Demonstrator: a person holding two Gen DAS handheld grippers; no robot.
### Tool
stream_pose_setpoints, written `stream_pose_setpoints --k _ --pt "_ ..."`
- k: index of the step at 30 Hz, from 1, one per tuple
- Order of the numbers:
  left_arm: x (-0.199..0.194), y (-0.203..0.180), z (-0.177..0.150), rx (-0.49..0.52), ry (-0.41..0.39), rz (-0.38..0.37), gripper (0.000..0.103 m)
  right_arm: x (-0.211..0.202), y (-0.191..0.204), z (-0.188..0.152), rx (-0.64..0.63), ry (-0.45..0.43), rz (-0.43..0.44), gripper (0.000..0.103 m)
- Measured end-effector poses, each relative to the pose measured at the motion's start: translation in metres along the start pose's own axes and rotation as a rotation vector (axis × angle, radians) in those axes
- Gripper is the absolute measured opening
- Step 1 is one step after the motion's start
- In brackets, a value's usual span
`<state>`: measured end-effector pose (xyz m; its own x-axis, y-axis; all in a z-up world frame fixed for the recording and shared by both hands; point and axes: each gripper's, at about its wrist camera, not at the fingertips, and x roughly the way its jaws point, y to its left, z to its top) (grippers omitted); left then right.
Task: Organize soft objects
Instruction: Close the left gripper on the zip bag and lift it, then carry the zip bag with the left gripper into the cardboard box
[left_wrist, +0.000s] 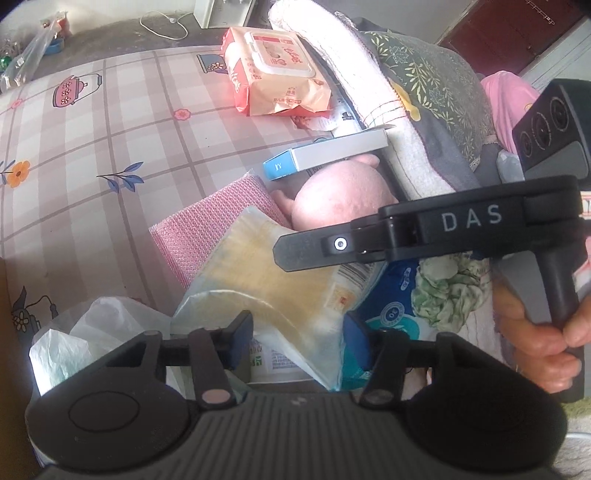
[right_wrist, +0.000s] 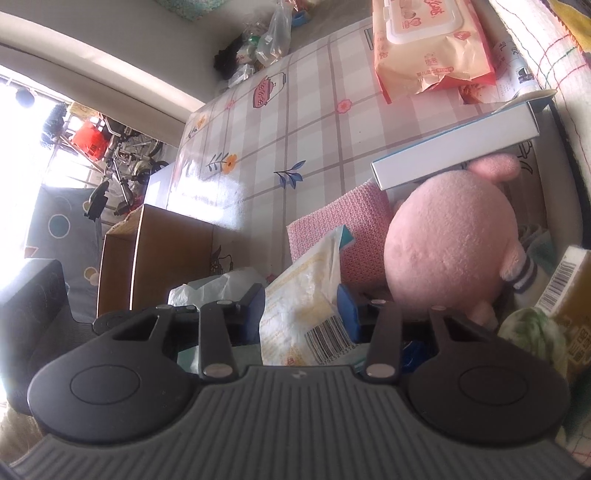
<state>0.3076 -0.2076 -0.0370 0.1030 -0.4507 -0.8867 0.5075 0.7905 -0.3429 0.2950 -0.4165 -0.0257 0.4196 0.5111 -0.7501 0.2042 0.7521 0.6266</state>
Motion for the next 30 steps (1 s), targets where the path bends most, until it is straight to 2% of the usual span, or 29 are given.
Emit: stream_pose_setpoints --k 3,6,11,20,25,30 --pt "-0.009 -0.004 -0.002 0.019 -0.019 0.005 0.04 -0.008 0.005 -0.003 -0.004 -0.028 0.011 0.033" --pt "-0.019 -0.008 -0.006 0.034 -0.054 0.007 0.035 -0.019 0.011 -0.008 0.003 -0.066 0.026 0.03" --pt "-0.041 -0.011 -0.011 0.032 -0.094 0.008 0.034 -0.043 0.029 -0.018 -0.001 -0.138 0.067 0.028" --pt "-0.106 -0.027 -0.036 0.063 -0.225 -0.003 0.033 -0.089 0.075 -0.049 -0.03 -0.251 0.099 0.028" --pt "-0.141 -0.028 -0.06 0.078 -0.285 0.006 0.034 -0.102 0.107 -0.072 -0.047 -0.291 0.124 0.028" --pt "-0.175 -0.011 -0.088 0.052 -0.336 0.022 0.034 -0.096 0.154 -0.091 -0.09 -0.296 0.146 0.028"
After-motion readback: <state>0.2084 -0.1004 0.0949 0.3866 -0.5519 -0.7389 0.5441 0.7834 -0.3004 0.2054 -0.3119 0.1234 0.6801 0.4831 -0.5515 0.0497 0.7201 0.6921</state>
